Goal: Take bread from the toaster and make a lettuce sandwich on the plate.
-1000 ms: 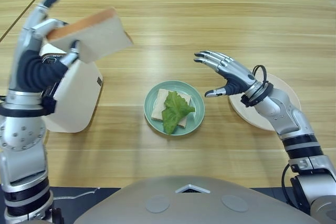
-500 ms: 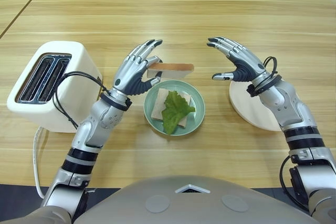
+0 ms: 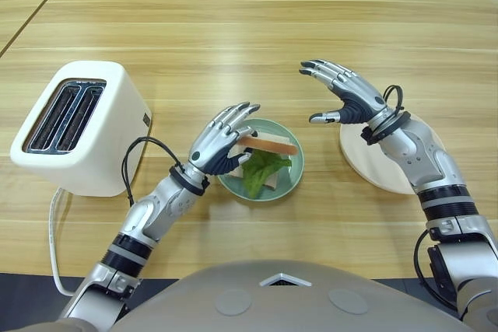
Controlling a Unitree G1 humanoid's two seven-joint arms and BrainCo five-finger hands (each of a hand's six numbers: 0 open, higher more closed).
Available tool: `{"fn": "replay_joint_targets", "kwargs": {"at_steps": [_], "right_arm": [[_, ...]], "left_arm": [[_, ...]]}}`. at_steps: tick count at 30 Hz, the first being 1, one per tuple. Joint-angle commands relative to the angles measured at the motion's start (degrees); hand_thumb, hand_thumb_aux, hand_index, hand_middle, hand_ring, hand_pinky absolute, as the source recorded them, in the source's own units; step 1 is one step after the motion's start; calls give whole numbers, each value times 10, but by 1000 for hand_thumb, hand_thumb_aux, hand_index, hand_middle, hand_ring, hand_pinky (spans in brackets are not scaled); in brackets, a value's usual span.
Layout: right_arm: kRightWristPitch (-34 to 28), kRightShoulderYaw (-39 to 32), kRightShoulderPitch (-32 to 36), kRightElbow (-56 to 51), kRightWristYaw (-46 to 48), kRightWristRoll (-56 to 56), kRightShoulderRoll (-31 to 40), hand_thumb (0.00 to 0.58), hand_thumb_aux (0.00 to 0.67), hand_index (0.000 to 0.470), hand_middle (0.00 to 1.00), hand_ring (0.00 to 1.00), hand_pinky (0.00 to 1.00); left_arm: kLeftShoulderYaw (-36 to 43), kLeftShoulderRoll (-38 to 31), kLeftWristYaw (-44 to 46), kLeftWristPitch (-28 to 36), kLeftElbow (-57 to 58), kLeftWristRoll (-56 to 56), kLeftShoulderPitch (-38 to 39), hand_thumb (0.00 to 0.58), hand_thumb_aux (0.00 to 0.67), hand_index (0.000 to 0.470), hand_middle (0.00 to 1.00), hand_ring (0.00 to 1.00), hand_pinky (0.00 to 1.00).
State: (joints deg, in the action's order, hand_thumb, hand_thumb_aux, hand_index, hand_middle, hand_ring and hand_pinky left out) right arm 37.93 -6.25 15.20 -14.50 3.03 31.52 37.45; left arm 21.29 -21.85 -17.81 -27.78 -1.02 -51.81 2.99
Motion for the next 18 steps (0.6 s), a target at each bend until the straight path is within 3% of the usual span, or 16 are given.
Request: {"fn": "replay_joint_targets", "kwargs": {"at_steps": [1, 5, 6, 7, 8, 18], "right_arm": [[3, -8, -5, 3, 0, 6, 0, 0, 0, 0, 0, 0, 0], [4, -12, -6, 8, 3, 6, 1, 0, 0, 0, 0, 0, 0], [6, -14, -7, 9, 4, 7, 2, 0, 0, 0, 0, 0, 0], [7, -15, -8, 11, 6, 7, 3, 0, 0, 0, 0, 0, 0], [7, -17, -9, 13, 7, 8, 3, 0, 0, 0, 0, 0, 0], [39, -39, -33, 43, 73, -39, 23, 0, 0, 0, 0, 0, 0]], "left_arm": [[12, -10, 2, 12, 0, -25, 15, 580, 670, 470, 0, 0, 0], [11, -16, 2, 20, -2, -20, 27, 580, 670, 470, 0, 0, 0], [12, -16, 7, 23, -6, -19, 33, 436, 336, 236, 0, 0, 0], [13, -17, 10, 26, -10, -19, 40, 190, 121, 85, 0, 0, 0], [14, -19, 15, 30, -16, -19, 47, 0, 0, 0, 0, 0, 0], [-44, -44, 57, 66, -128, 11, 107, 0, 0, 0, 0, 0, 0]]}}
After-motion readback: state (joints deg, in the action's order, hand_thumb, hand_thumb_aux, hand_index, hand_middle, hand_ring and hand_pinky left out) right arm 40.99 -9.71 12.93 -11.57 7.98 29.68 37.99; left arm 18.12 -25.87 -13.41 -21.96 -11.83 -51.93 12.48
